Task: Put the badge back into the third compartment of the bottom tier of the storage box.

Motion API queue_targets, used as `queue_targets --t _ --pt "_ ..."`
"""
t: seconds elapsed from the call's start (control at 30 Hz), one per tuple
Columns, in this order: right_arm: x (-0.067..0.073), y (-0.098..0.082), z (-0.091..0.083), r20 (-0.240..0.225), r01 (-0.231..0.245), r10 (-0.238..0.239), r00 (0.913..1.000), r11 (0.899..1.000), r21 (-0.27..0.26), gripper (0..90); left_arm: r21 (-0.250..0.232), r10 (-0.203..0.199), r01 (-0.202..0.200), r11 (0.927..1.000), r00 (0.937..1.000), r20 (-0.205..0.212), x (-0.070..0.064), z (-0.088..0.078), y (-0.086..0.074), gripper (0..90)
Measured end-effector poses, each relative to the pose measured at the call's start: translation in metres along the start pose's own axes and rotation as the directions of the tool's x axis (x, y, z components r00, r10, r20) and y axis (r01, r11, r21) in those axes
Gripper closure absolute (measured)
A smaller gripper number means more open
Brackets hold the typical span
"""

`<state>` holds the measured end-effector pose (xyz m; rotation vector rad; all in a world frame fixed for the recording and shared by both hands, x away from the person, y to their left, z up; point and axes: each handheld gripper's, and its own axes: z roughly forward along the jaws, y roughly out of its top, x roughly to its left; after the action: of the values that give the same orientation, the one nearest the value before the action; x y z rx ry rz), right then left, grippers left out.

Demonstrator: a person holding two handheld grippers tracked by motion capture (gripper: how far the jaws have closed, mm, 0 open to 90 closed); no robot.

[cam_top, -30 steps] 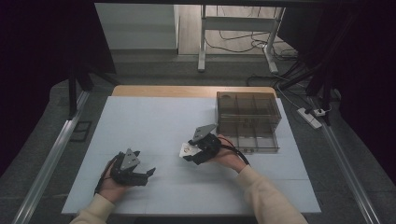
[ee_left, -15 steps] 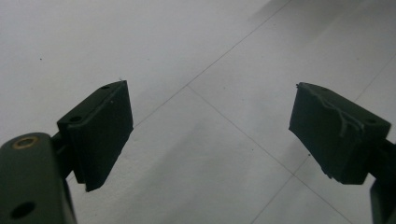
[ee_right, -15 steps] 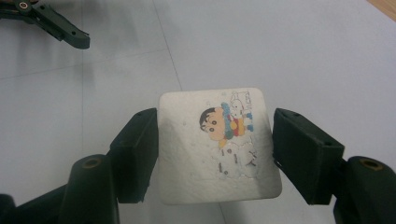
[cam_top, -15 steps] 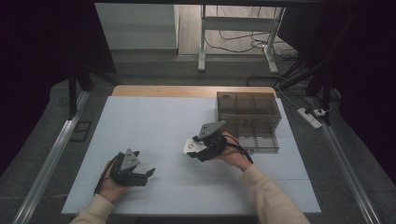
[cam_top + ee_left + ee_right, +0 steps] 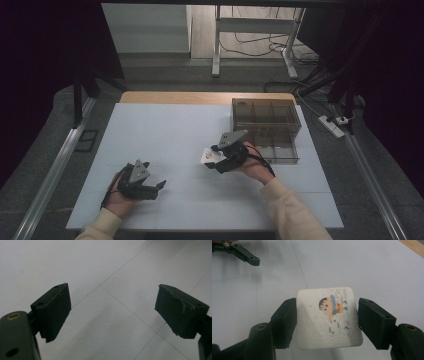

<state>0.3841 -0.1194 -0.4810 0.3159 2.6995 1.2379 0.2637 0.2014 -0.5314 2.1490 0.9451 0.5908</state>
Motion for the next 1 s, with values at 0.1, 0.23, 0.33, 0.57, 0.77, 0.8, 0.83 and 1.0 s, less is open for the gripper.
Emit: queue_targets --t 0.1,0.23,0.33,0.57,0.77,0.8,0.83,1.0 --pt "-0.001 -0.001 -0.003 0.008 -0.002 0.002 1.0000 1.000 -0.004 32.8 0.001 0.000 0.000 1.0000 1.0000 0.000 0.000 0.000 0.000 13.3" --pt "-0.003 -0.001 -0.008 0.021 -0.003 0.003 0.9998 1.000 -0.014 32.8 0.000 -0.001 0.001 1.0000 1.0000 -0.001 0.000 0.000 0.000 13.3" --pt "-0.005 -0.002 -0.011 0.029 -0.008 0.008 0.9996 1.000 -0.022 32.8 0.000 0.000 0.000 1.0000 1.0000 -0.001 0.000 0.000 0.000 13.3" --pt "-0.009 -0.005 -0.020 0.052 -0.015 0.017 0.9985 0.999 -0.036 32.8 0.003 0.001 -0.001 1.0000 1.0000 -0.003 0.000 0.000 0.000 13.3" --pt "-0.012 -0.006 -0.025 0.060 -0.016 0.018 0.9981 0.999 -0.034 32.8 0.005 0.003 -0.003 1.0000 1.0000 -0.003 0.000 0.001 0.000 13.3" --pt "-0.013 -0.006 -0.026 0.060 -0.016 0.018 0.9980 0.999 -0.036 32.8 0.005 0.002 -0.002 1.0000 1.0000 -0.003 0.000 0.001 0.000 13.3" --pt "-0.013 -0.007 -0.027 0.062 -0.019 0.021 0.9979 0.999 -0.038 32.8 0.005 0.002 -0.002 1.0000 1.0000 -0.003 0.000 0.001 0.000 13.3" --pt "-0.015 -0.008 -0.029 0.067 -0.019 0.022 0.9975 0.999 -0.041 32.8 0.006 0.004 -0.004 1.0000 1.0000 -0.001 0.000 0.001 0.000 13.3"
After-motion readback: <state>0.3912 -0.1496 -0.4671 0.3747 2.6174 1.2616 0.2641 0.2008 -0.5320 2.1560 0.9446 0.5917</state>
